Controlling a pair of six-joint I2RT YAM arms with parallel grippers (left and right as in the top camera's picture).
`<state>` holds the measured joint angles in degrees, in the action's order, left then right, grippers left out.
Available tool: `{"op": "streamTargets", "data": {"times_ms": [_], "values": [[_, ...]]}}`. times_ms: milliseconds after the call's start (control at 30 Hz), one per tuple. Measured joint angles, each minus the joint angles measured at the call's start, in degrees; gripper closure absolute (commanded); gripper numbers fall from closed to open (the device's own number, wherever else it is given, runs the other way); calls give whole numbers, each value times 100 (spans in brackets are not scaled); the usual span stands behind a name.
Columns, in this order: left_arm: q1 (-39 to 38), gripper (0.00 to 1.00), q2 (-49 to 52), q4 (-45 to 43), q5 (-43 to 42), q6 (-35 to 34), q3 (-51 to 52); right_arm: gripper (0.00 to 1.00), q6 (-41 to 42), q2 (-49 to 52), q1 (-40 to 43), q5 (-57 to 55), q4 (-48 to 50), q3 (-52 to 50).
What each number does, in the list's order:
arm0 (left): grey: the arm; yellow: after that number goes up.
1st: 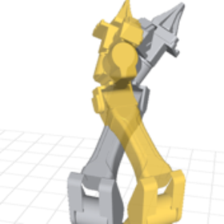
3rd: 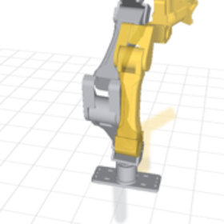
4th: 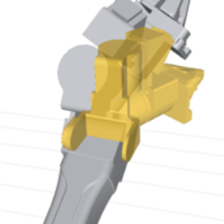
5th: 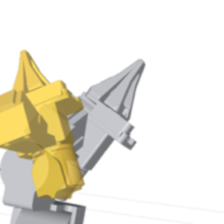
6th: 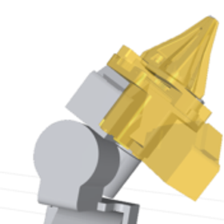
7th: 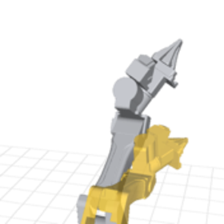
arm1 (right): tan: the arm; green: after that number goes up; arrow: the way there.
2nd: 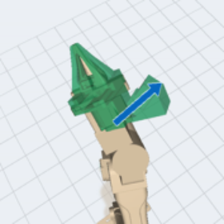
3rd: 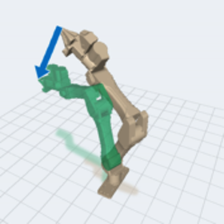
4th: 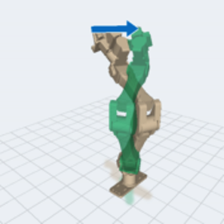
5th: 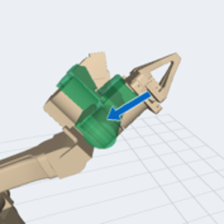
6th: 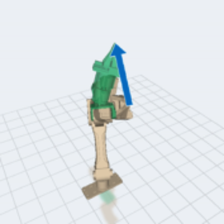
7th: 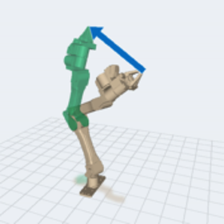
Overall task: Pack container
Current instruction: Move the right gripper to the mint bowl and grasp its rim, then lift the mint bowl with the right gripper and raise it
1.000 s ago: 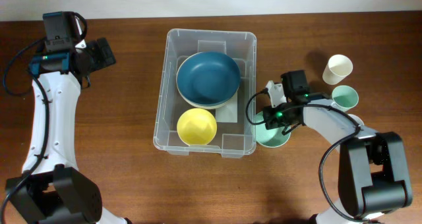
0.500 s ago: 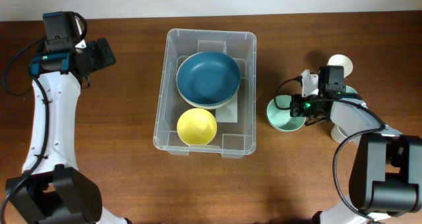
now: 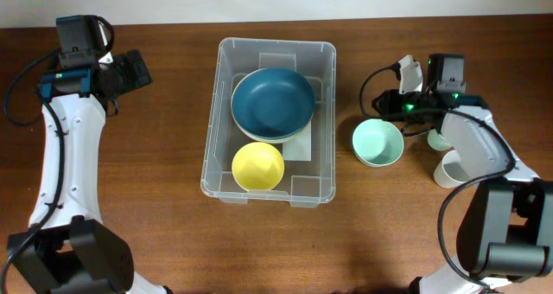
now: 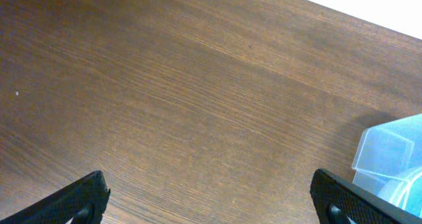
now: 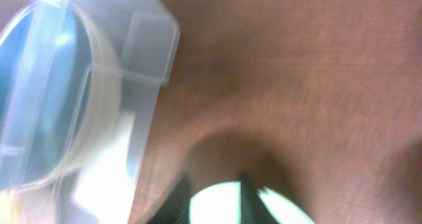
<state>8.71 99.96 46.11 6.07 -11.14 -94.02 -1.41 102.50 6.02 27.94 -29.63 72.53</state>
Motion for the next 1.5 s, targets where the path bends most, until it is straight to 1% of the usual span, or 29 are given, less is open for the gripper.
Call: {"op": "streamTargets", "data": {"times_ms": [33, 67, 133, 267, 300, 667, 733, 767, 933, 1067, 1167, 1200, 1267, 1300, 1500], "values": [[0, 0, 0, 4, 0, 0, 0, 29, 15, 0, 7, -52, -249, 155], [0, 0, 0, 2, 0, 0, 0, 21, -9, 0, 13, -149, -463, 330], [0, 0, 0, 0, 0, 0, 0, 14, -136, 0, 28, -367, -787, 501], [0, 0, 0, 2, 0, 0, 0, 11, -459, 0, 33, -992, -1244, 553], [0, 0, 0, 0, 0, 0, 0, 11, -599, 0, 33, -1137, -1228, 527], [0, 0, 0, 2, 0, 0, 0, 11, -1545, 52, 33, -1423, -1165, -144], [0, 0, 0, 2, 0, 0, 0, 19, -1681, 146, 33, -1423, -1134, -157], [0, 0, 0, 2, 0, 0, 0, 21, -1749, 214, 33, -1421, -1082, -162], [0, 0, 0, 0, 0, 0, 0, 23, -2074, 664, 33, -1394, -678, -162], [0, 0, 0, 0, 0, 0, 0, 36, -2138, 925, 33, -1370, -372, -181], [0, 0, 0, 0, 0, 0, 0, 64, -2199, 933, 33, -1327, -122, -205], [0, 0, 0, 0, 0, 0, 0, 70, -2199, 933, 33, -1327, -105, -205], [0, 0, 0, 2, 0, 0, 0, 89, -2199, 933, 33, -1294, 46, -208], [0, 0, 0, 2, 0, 0, 0, 96, -2173, 933, 33, -1294, 81, -212], [0, 0, 0, 2, 0, 0, 0, 96, -2170, 933, 33, -1261, 400, -223]]}}
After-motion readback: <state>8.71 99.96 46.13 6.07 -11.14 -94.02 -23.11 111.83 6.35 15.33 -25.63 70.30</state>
